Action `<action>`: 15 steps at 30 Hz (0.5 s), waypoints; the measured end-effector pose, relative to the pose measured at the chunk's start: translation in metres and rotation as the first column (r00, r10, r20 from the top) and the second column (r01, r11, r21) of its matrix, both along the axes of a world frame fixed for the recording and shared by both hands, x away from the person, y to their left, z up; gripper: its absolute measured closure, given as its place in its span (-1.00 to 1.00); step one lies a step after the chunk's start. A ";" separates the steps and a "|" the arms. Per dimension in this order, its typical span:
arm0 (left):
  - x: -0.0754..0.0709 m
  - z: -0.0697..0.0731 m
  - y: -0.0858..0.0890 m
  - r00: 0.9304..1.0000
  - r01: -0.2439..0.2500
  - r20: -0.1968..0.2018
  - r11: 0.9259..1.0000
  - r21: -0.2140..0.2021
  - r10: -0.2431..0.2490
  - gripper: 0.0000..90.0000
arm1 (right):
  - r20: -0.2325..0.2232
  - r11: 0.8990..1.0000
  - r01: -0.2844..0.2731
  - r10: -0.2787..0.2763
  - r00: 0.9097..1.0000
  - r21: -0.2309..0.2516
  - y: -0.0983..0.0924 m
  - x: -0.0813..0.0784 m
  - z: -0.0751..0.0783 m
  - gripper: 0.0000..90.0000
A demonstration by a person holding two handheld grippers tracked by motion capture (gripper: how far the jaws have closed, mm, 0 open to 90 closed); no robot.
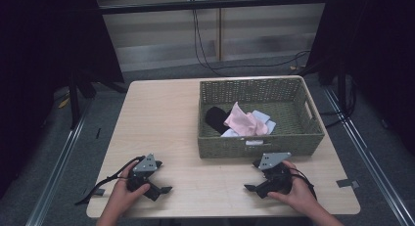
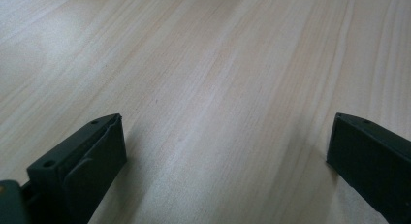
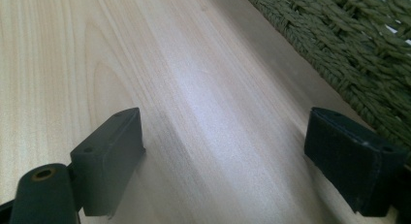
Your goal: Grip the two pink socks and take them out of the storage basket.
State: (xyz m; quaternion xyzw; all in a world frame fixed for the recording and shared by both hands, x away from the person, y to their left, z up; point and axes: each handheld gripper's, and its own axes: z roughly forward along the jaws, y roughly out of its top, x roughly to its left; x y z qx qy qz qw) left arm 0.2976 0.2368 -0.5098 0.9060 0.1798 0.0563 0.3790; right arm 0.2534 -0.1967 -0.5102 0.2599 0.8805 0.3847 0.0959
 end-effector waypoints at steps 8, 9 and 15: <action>0.000 0.000 0.000 1.000 0.000 0.000 1.000 0.000 0.000 -1.00 | -0.075 0.998 -0.014 0.010 0.997 -0.056 0.003 0.003 0.009 -0.68; 0.000 0.000 0.000 1.000 0.000 0.000 1.000 0.000 0.000 -1.00 | -0.093 0.998 -0.022 0.016 0.996 -0.065 0.003 0.005 0.011 -0.67; 0.000 0.000 0.000 1.000 0.000 0.000 1.000 0.000 0.000 -1.00 | -0.174 0.990 -0.067 0.046 0.984 -0.121 0.001 0.012 0.026 -0.66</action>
